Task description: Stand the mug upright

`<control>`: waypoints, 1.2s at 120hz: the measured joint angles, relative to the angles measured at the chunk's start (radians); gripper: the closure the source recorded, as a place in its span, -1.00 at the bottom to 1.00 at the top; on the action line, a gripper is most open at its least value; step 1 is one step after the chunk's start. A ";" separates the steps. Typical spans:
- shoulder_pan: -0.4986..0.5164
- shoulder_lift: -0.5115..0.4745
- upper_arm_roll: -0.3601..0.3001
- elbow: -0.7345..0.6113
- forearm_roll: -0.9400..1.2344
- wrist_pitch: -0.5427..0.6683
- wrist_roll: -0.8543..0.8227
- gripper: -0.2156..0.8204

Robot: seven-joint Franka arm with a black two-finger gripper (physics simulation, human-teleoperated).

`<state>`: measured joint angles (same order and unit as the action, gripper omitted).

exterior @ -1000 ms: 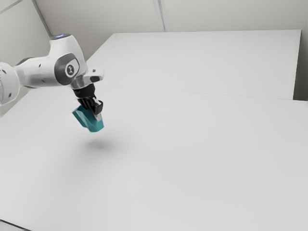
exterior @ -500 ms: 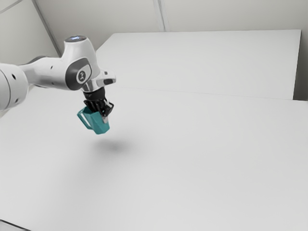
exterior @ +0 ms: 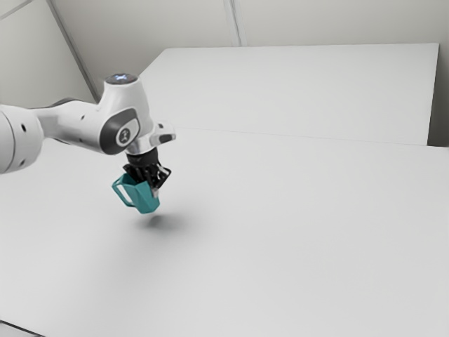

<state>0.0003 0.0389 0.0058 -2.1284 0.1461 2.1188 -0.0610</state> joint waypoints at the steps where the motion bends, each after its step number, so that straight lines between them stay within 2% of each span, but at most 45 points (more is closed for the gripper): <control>1: -0.001 0.000 -0.001 -0.001 0.001 0.001 -0.003 0.89; 66: 0.004 0.013 -0.028 -0.079 0.060 0.073 -0.199 0.90; 120: -0.003 0.047 -0.036 -0.085 0.080 0.104 -0.313 0.91; 127: -0.003 0.047 -0.036 -0.091 0.076 0.105 -0.321 0.76; 144: -0.003 0.038 -0.042 -0.098 0.065 0.105 -0.334 0.17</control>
<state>-0.0030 0.0770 -0.0360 -2.2260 0.2107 2.2240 -0.3951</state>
